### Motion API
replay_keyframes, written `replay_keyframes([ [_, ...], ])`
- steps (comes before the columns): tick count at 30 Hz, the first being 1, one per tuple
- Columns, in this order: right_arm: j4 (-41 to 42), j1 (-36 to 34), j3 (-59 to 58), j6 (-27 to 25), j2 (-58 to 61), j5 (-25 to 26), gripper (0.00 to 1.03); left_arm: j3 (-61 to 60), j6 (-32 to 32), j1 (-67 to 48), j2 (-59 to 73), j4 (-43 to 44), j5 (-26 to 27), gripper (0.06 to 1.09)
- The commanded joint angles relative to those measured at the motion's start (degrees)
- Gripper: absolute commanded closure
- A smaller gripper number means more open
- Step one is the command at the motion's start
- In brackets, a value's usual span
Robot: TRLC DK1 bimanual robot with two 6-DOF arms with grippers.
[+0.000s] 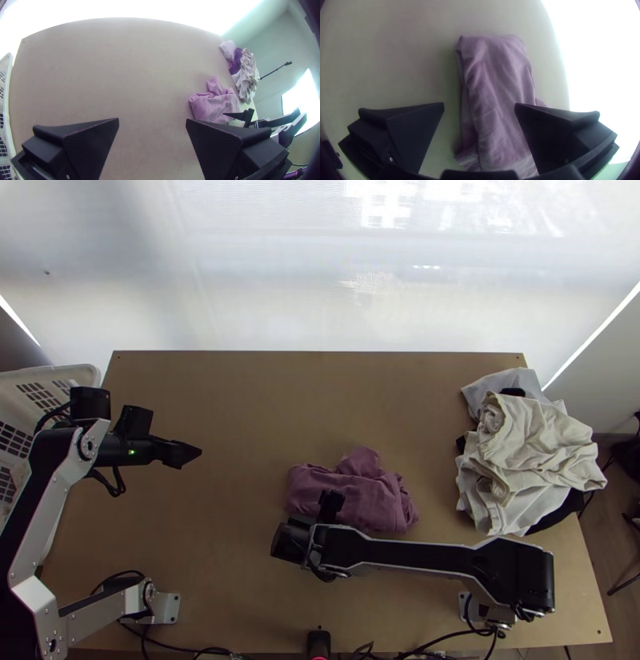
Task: Fold the t-shirt
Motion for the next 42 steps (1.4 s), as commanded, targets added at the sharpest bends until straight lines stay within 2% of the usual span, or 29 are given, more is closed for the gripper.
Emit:
replay_keyframes([
  [1, 3.02, 0.31, 0.64, -1.47, 3.35, 5.36, 0.05, -2.17, 1.12, 1.72, -2.10, 0.63, -0.46, 0.11],
  [8, 5.83, -0.30, 0.37, -4.28, 4.41, 9.23, 0.05, -2.34, 2.18, 2.69, -2.54, 1.16, -0.46, 0.11],
  [16, 7.77, -0.83, 0.02, -5.86, 5.38, 10.54, 0.05, -2.34, 3.23, 3.74, -2.62, 1.25, -0.46, 0.11],
  [26, 12.43, -3.03, -1.12, -10.43, 5.99, 11.77, 0.05, -2.61, 4.90, 5.76, -2.71, 1.25, -0.46, 0.11],
  [34, 19.19, -5.75, -4.46, -14.30, 8.28, 14.06, 0.05, -2.17, 4.99, 5.94, -2.62, 1.60, -0.46, 0.11],
  [37, 19.90, -5.93, -4.64, -14.30, 8.45, 14.32, 0.19, -2.08, 5.08, 6.38, -2.45, 1.69, -0.46, 0.11],
  [39, 20.69, -5.93, -4.90, -15.00, 8.01, 14.32, 0.39, -1.99, 5.17, 6.82, -2.45, 1.69, -0.46, 0.11],
  [42, 24.29, -6.02, -6.04, -18.61, 7.57, 14.24, 0.80, -1.73, 5.34, 7.43, -2.45, 1.69, -0.46, 0.11],
])
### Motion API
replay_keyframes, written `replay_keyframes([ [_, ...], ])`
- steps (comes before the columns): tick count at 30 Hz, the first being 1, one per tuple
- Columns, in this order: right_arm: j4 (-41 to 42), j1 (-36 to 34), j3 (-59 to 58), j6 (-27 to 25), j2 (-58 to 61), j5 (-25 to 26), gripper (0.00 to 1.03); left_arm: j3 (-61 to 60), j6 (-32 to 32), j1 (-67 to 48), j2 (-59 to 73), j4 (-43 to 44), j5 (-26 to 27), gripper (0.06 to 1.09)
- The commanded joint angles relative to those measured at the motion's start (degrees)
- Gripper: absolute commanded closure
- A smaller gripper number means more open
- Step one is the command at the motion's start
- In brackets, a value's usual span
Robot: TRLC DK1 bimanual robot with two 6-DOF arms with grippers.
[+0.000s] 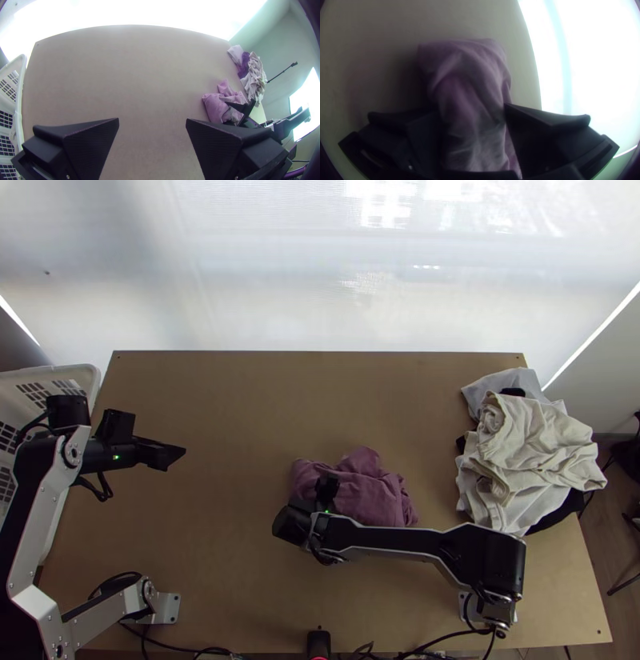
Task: Fold the t-shirt
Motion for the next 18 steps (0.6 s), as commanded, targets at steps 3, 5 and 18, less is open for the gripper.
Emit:
replay_keyframes([
  [3, 6.77, -1.10, -2.64, -6.49, -1.11, 0.29, 1.00, 0.79, 0.73, 1.75, 0.02, 0.11, -0.08, 0.11],
  [5, 6.77, -1.19, -2.99, -6.49, -2.95, -0.50, 1.00, 1.14, 1.26, 2.55, 0.11, -0.06, -0.08, 0.11],
  [18, -1.14, -9.10, -1.85, -7.46, -23.26, -4.19, 1.00, 4.04, 1.61, 2.81, 0.81, -2.26, -0.26, 0.11],
])
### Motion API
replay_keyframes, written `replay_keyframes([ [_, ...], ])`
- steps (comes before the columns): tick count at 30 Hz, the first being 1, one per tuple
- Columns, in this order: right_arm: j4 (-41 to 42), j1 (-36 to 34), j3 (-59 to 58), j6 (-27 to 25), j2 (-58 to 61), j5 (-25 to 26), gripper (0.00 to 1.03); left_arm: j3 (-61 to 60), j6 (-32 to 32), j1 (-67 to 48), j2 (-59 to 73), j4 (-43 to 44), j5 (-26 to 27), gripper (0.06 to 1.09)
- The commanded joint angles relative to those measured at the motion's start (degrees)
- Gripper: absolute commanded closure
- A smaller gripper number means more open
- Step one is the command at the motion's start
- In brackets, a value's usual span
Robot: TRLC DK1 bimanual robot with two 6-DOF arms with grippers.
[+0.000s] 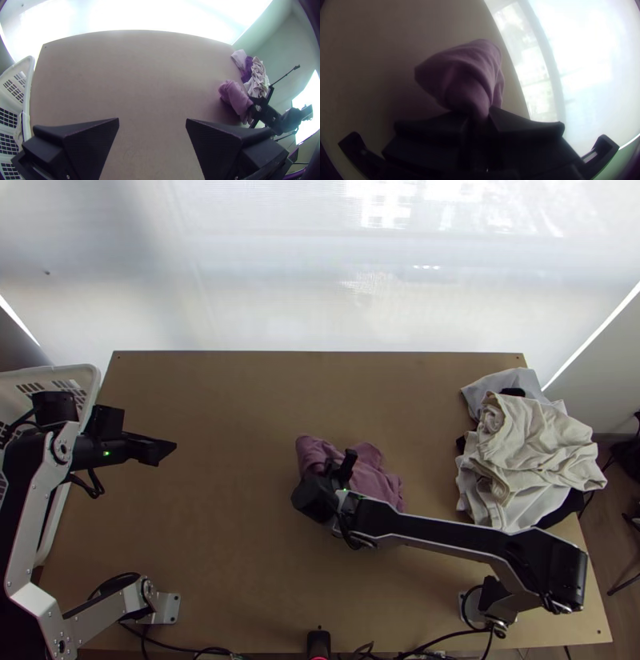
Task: Fold the t-shirt
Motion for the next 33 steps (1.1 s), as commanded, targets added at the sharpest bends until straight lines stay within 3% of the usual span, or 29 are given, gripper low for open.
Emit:
replay_keyframes([
  [1, -5.38, -5.56, 0.40, -0.50, -10.22, -1.99, 1.00, 1.99, 0.17, -0.34, 0.42, -1.45, -0.24, 0.11],
  [7, -8.37, -13.12, 0.32, 0.20, -17.95, -4.36, 1.00, 3.22, 0.26, -1.48, 0.68, -2.86, -2.08, 0.11],
  [21, -11.18, -29.91, -2.06, 1.17, -34.74, -15.70, 1.00, 5.86, -1.94, -4.82, 0.15, -6.02, -6.22, 0.11],
  [30, -12.06, -43.53, -5.92, 2.13, -43.70, -23.35, 1.00, 6.56, -6.51, -9.30, -0.99, -6.02, -9.56, 0.11],
  [33, -11.71, -51.09, -7.51, 2.22, -45.55, -27.92, 1.00, 6.38, -7.48, -10.45, -1.69, -6.02, -10.43, 0.11],
])
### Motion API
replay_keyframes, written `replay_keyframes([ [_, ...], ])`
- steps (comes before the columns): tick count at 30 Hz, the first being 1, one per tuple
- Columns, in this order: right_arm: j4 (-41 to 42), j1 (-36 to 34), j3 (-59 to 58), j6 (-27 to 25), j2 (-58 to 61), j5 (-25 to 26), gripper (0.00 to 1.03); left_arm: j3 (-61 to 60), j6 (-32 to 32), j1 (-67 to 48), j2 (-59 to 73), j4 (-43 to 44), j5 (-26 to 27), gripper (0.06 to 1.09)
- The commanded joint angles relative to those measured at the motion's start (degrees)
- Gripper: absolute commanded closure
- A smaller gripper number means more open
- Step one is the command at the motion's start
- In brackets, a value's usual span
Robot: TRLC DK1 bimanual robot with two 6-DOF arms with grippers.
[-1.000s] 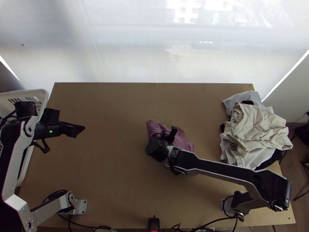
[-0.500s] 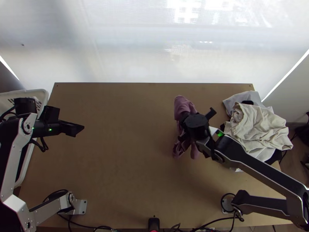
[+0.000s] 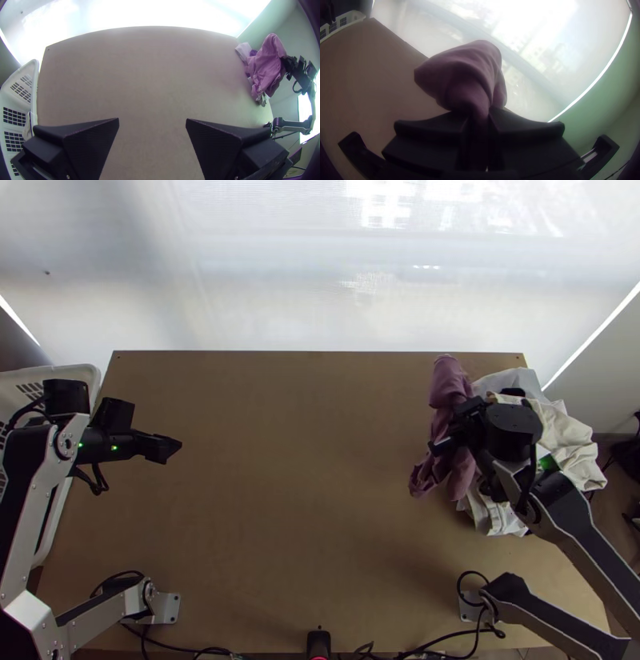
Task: Fold the t-shirt
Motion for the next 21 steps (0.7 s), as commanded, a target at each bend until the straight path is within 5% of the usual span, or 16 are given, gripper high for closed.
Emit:
replay_keyframes([
  [1, 0.18, -15.24, -3.55, 0.78, -5.62, -9.42, 1.00, -0.07, -2.78, -3.24, -1.30, -0.08, -2.50, 0.11],
  [11, 1.67, -40.82, -4.87, -0.71, -2.45, -29.46, 1.00, 0.46, -2.34, -4.99, -1.12, 0.01, -5.23, 0.11],
  [21, 1.85, -62.00, -4.35, -2.12, 3.26, -41.06, 1.00, 0.64, -3.57, -7.54, -0.51, 0.36, -5.93, 0.11],
])
